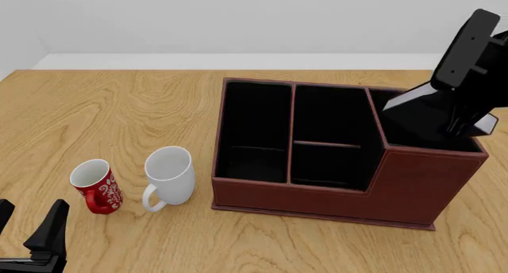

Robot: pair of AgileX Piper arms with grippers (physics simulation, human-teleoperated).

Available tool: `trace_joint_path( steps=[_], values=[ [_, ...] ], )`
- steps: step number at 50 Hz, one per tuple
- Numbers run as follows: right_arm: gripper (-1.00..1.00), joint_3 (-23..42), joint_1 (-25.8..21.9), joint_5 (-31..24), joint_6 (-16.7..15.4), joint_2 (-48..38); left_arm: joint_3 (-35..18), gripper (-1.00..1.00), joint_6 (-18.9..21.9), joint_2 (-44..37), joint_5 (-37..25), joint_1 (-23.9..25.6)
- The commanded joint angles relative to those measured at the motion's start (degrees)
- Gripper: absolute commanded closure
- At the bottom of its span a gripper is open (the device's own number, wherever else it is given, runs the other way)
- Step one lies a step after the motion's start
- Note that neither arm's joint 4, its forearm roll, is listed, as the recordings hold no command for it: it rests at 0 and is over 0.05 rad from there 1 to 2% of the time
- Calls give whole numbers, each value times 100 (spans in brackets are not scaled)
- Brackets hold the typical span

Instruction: Pick up the book and place it in the right compartment of the caddy.

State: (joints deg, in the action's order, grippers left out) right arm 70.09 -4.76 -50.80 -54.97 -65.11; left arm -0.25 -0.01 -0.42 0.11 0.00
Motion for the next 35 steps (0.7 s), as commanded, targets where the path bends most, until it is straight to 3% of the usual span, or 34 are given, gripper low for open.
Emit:
trace_joint_path(
  steps=[1, 35],
  values=[
    [100, -44, 25, 82, 184, -10, 0, -100, 1, 0, 0, -1],
    [100, -512, 237, 456, 308, -241, 0, -100, -3, 0, 0, 3]
  ],
)
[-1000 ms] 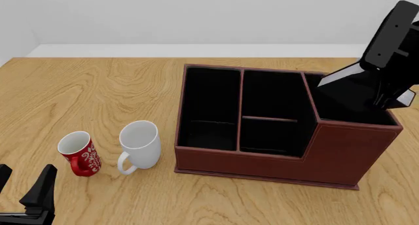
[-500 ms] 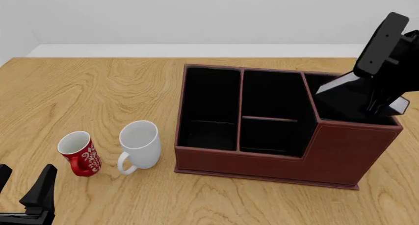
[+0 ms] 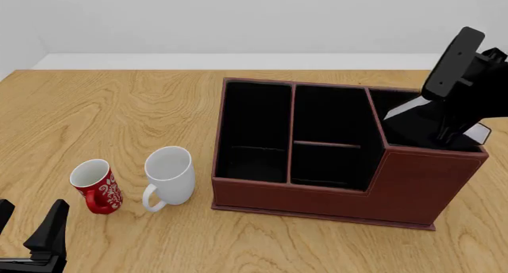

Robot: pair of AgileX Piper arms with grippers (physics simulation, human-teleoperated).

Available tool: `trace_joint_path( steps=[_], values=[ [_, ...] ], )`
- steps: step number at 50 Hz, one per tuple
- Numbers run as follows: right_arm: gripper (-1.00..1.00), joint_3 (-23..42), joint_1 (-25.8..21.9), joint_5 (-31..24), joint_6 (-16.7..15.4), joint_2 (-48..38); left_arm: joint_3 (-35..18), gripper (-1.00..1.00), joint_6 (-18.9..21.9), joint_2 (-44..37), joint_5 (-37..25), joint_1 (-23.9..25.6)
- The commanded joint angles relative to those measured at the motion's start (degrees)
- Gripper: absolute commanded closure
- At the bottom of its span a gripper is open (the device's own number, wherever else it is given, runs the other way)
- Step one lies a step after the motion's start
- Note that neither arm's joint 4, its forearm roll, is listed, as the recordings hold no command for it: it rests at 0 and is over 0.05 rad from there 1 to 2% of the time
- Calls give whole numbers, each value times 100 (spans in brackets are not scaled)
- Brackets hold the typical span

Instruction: Pick up the book and place it in the right compartment of the caddy.

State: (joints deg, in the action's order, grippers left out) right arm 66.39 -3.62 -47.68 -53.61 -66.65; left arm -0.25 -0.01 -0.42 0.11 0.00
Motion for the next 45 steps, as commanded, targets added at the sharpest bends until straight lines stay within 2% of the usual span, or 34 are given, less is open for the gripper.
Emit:
trace_joint_path(
  steps=[1, 8, 12, 13, 25, 26, 27, 30, 31, 35, 36, 38, 39, 40, 41, 42, 44, 45],
  values=[
    [100, -164, 138, 161, 158, -94, 0, -100, 1, 1, 0, -2],
    [100, -205, 180, 267, 206, -178, 0, -100, -2, 1, 0, -1],
    [100, -184, 291, 347, 99, -233, 0, -100, 0, -1, 0, 0],
    [-100, -177, 275, 332, 108, -232, 0, -100, 1, 0, 0, -1],
    [-100, -116, 284, 407, 14, -95, 0, -100, 1, 0, 0, -1],
    [-100, -252, 319, 512, -141, -21, 0, -100, 1, 0, 0, -1],
    [-100, -230, 208, 476, -6, 40, 0, -100, 2, -1, 0, -1],
    [-100, -417, 244, 666, -145, 215, 0, -100, 1, 0, 0, 1],
    [-100, -461, 100, 683, -34, 377, 0, -100, 1, 0, 0, 1],
    [-100, -883, -53, 935, -94, 833, 0, -100, -1, -1, 0, 0],
    [-100, -983, -118, 1105, 4, 1038, 0, -100, 2, 1, 0, 0],
    [-100, -1137, -134, 1178, -38, 1128, 0, -100, 0, -2, 0, -1],
    [-100, -1239, -382, 1159, 146, 1355, 0, -100, 0, -1, 0, -3],
    [-100, -1312, -392, 1275, 238, 1439, 0, -100, 3, 0, 0, -1],
    [-100, -1683, -442, 1426, 57, 1645, 0, -100, 0, 0, 0, -2],
    [-100, -1585, -494, 1486, 372, 1684, 0, -100, 0, 1, 0, 0],
    [-100, -1824, -580, 1557, 278, 1787, 0, -100, 2, 0, 0, 1],
    [-100, -1855, -623, 1699, 464, 1850, 0, -100, 2, -1, 0, -1]
  ],
)
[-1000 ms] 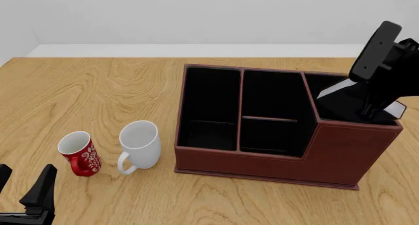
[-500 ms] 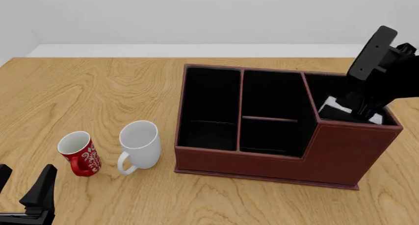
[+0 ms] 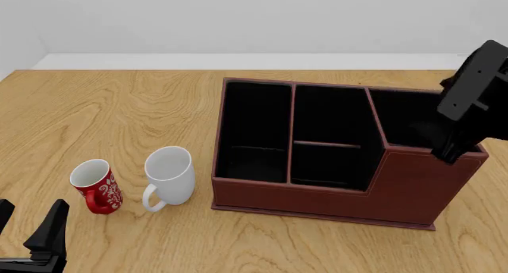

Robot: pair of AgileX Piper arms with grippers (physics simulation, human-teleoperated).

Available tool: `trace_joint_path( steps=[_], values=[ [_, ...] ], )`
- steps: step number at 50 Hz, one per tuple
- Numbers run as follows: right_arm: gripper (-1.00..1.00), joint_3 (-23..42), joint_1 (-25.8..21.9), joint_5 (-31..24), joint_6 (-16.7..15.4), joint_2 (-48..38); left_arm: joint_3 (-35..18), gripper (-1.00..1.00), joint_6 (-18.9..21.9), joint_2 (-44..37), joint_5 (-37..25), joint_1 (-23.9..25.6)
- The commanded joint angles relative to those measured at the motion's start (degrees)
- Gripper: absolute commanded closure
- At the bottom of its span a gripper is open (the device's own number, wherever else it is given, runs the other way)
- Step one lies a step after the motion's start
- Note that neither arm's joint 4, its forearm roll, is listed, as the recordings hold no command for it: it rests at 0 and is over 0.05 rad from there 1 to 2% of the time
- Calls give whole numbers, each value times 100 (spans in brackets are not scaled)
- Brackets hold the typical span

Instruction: Pick up the book and place it in the right compartment of the caddy.

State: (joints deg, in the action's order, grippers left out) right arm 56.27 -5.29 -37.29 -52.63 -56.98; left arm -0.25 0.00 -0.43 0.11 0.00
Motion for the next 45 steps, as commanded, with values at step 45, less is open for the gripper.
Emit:
trace_joint_path(
  steps=[45],
  values=[
    [-100, -2812, 102, 1391, 3154, 5593, 0, -100, 0, -1, 0, 0]
  ],
)
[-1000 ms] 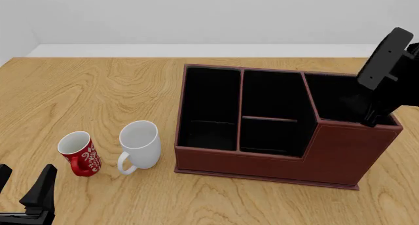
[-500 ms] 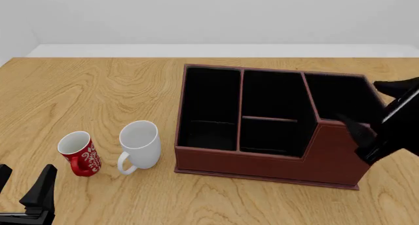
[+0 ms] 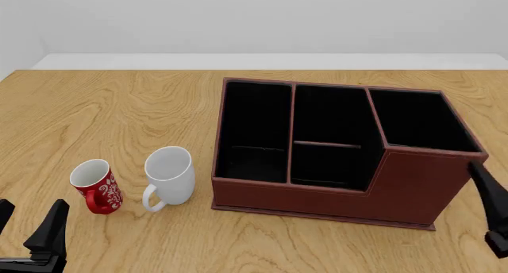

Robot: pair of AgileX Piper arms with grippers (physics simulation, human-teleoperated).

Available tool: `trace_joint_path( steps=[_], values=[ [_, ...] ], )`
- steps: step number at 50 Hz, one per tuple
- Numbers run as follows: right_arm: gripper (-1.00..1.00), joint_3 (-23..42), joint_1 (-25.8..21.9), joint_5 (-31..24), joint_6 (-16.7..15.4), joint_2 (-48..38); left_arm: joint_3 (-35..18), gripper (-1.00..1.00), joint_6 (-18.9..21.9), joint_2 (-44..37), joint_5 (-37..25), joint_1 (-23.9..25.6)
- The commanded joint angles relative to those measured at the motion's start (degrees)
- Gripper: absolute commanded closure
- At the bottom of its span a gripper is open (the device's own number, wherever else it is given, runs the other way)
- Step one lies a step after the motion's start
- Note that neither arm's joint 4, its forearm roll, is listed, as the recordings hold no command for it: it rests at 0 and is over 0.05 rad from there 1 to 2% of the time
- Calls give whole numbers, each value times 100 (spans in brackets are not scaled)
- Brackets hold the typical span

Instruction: Pick up the book and place it in the right compartment of the caddy.

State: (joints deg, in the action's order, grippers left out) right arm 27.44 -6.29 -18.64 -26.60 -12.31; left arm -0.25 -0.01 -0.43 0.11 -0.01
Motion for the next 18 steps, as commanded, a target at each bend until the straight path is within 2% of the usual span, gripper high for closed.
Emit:
trace_joint_path(
  steps=[1, 4, 5, 6, 7, 8, 9, 10, 12, 14, 15, 16, 18],
  values=[
    [-100, 90, 99, -498, 611, 1221, 0, -100, 0, 1, 0, 2],
    [-100, -92, -27, -503, 700, 1211, 0, -100, 2, -1, 0, 1],
    [-100, -250, -99, -439, 610, 1117, 0, -100, 0, 0, 0, 0],
    [-100, -227, 177, -347, 862, 1125, 0, -100, -1, -1, 0, 1],
    [-100, -208, 241, -340, 1182, 1144, 0, -100, 1, 0, 0, -1],
    [-100, -334, 154, -357, 1177, 1189, 0, -100, 0, 0, 0, 1],
    [-100, -483, 287, -329, 1131, 1226, 0, -100, -2, 1, 0, 1],
    [-100, -648, 464, -323, 1593, 1225, 0, -100, 0, 0, 0, 1],
    [-100, -778, 426, -248, 1501, 1229, 0, -100, 0, 1, 0, 2],
    [-100, -912, 602, -151, 1561, 1230, 0, -100, 0, 0, 0, 2],
    [-100, -1002, 673, -95, 1953, 1230, 0, -100, 2, 0, 0, 1],
    [-100, -1083, 694, 4, 1735, 1231, 0, -100, -1, -2, 0, 1],
    [-100, -1083, 675, 55, 1819, 1231, 0, -100, 0, 0, 0, 0]
  ],
)
